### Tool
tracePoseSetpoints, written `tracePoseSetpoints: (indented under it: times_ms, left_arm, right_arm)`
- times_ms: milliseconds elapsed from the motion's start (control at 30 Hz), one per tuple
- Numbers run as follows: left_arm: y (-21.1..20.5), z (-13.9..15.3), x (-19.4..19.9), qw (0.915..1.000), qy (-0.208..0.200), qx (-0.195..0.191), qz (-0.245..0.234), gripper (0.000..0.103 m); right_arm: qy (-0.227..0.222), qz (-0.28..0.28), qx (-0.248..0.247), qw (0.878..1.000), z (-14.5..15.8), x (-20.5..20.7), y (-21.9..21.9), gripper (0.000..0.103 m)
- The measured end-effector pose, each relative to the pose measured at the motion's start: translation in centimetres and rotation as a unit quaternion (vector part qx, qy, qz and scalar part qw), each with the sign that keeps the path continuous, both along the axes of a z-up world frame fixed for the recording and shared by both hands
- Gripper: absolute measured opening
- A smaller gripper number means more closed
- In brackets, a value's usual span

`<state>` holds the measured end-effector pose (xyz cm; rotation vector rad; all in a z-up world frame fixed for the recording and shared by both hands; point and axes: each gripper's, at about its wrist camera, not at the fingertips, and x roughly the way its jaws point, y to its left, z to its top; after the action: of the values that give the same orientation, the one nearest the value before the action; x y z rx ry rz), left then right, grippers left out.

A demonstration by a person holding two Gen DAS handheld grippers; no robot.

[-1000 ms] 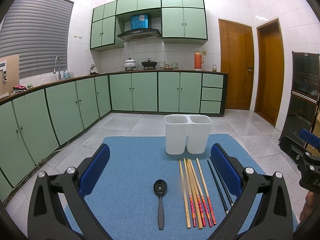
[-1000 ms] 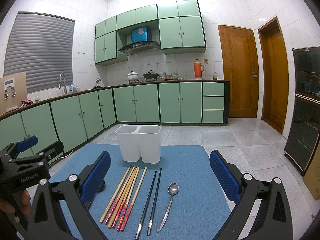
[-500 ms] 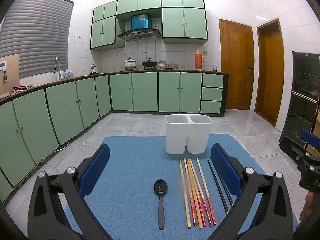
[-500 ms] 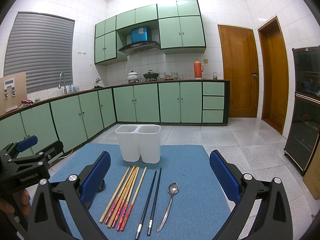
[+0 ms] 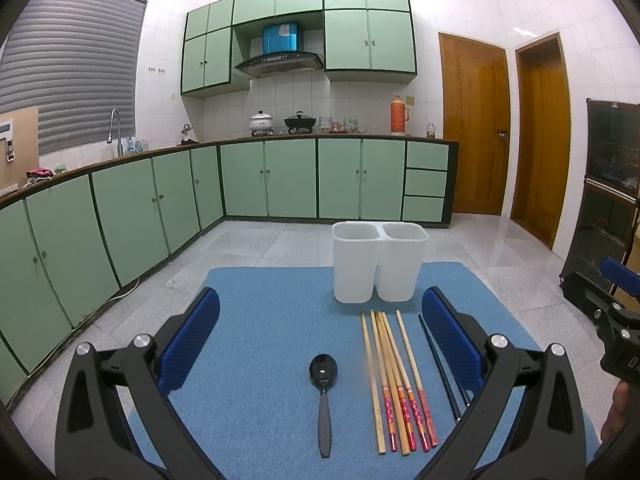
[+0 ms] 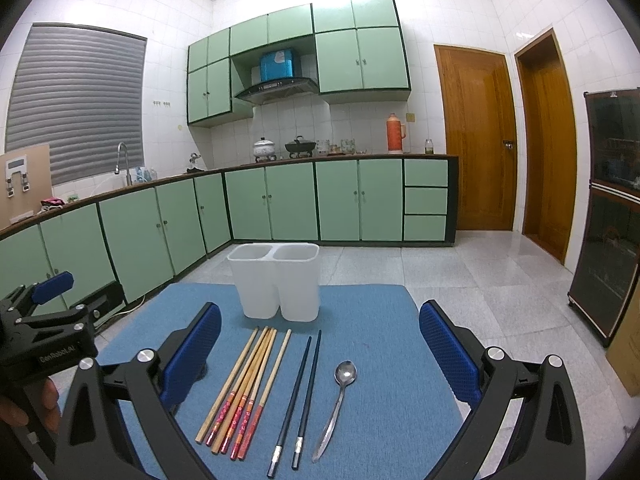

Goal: Organize utensils

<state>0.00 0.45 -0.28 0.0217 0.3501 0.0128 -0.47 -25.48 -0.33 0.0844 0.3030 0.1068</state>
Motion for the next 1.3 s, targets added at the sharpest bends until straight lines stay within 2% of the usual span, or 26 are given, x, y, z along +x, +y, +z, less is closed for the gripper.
tracePoseSetpoints:
  times_ms: [333,467,567,700,800,967,1033,1100,1167,1300]
  left_arm:
    - [0.1,-1.9,2.0,0.9995,0.029,0.007,0.008,0.098]
    - [0.5,-3.5,3.9,0.9977,0.067,0.008,0.009,0.098]
    - [1.3,-5.4,5.9,0.9927,0.119,0.009,0.016,0.098]
    - [3.0,-8.7,8.5,0.9800,0.197,-0.003,0.027,0.098]
    - [4.2,-10.3,9.6,0.9730,0.228,-0.018,0.030,0.098]
    - [4.3,-12.0,11.2,0.9670,0.253,-0.016,0.028,0.098]
    - [4.1,-12.7,12.1,0.9643,0.263,-0.015,0.026,0.095]
    - [4.0,-13.4,13.1,0.9607,0.276,-0.018,0.023,0.086]
    - [3.6,-14.0,13.8,0.9566,0.290,-0.021,0.021,0.082]
    - [3.2,-14.3,14.4,0.9551,0.294,-0.021,0.023,0.082]
  right_arm:
    - [0.036,-0.013,0.010,0.999,-1.9,2.3,-1.2,0.097]
    - [0.061,-0.015,0.010,0.998,-3.1,4.0,-1.6,0.097]
    - [0.096,-0.022,0.010,0.995,-4.6,5.8,-1.9,0.097]
    - [0.134,-0.027,0.013,0.990,-6.5,7.4,-2.4,0.097]
    - [0.158,-0.025,0.007,0.987,-7.6,8.5,-2.3,0.094]
    - [0.185,-0.018,0.001,0.983,-9.2,10.0,-2.0,0.088]
    - [0.191,-0.016,0.000,0.981,-9.5,10.6,-1.9,0.086]
    - [0.195,-0.015,-0.002,0.981,-9.7,11.2,-2.0,0.085]
    - [0.199,-0.014,-0.006,0.980,-9.7,11.7,-2.2,0.084]
    - [0.222,-0.002,-0.007,0.975,-10.1,13.3,-2.2,0.078]
